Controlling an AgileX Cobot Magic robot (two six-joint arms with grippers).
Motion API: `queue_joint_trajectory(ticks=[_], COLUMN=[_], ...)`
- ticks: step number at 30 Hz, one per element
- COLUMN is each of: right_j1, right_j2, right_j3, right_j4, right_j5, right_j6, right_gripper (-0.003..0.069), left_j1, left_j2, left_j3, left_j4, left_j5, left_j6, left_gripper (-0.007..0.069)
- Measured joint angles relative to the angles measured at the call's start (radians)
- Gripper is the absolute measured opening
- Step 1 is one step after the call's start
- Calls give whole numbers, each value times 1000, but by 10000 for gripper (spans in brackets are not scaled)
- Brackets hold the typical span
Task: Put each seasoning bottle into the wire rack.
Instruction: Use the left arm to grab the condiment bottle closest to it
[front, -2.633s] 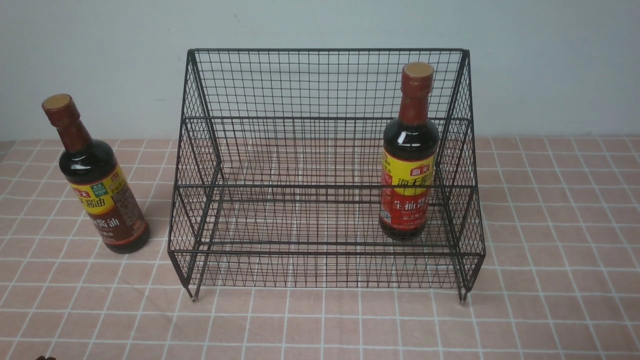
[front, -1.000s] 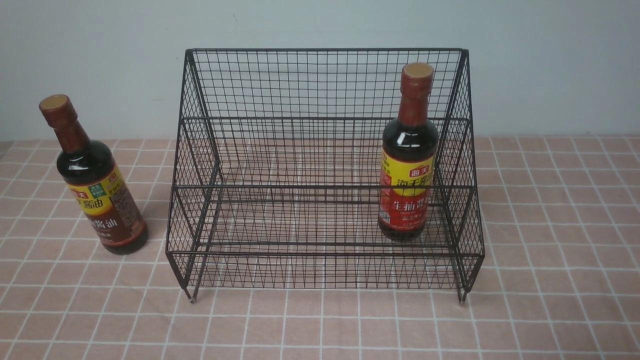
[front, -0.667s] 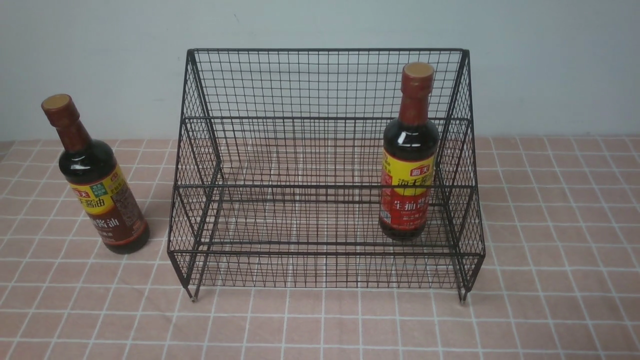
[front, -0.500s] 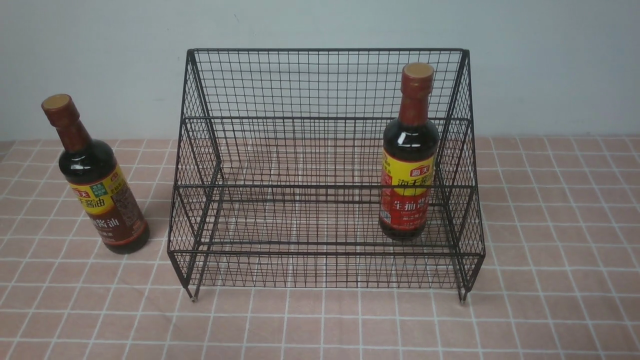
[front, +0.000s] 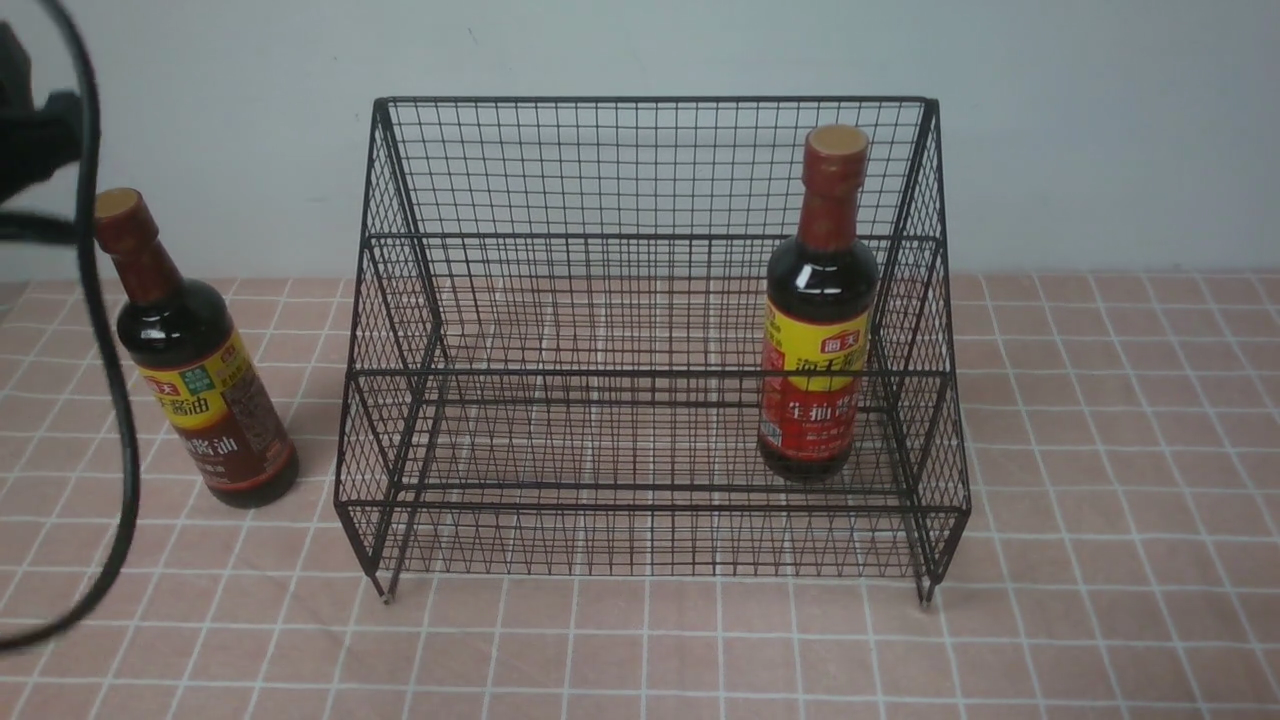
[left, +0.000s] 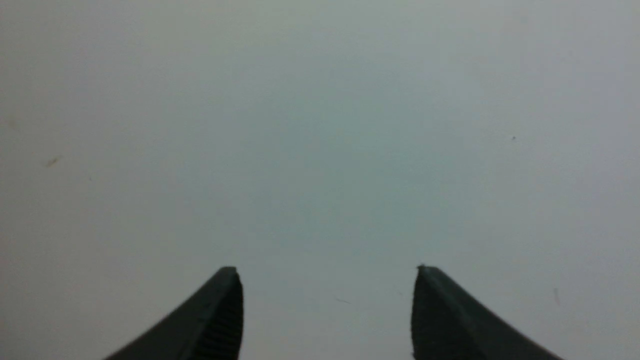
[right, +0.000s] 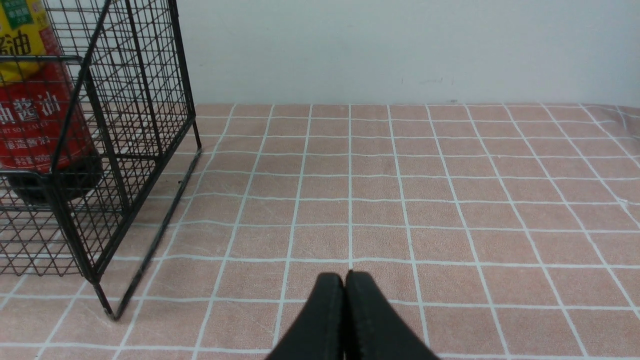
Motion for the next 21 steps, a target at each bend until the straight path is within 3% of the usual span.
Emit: queue_joint_trajectory(ticks=[3, 6, 21], right_j1=[0, 0, 0], right_j2=[0, -1, -1], right_j3=[0, 0, 0], right_j4=[0, 0, 0], right_j5=[0, 0, 0], right_j6=[0, 0, 0], right_gripper=[-14, -14, -14], left_j1=[0, 0, 0], left_j2=[114, 174, 337], left_j3=[-89, -120, -129], left_j4=[-95, -142, -211], left_j5=[0, 0, -1], left_j6=[130, 175, 211], left_gripper=[489, 491, 498])
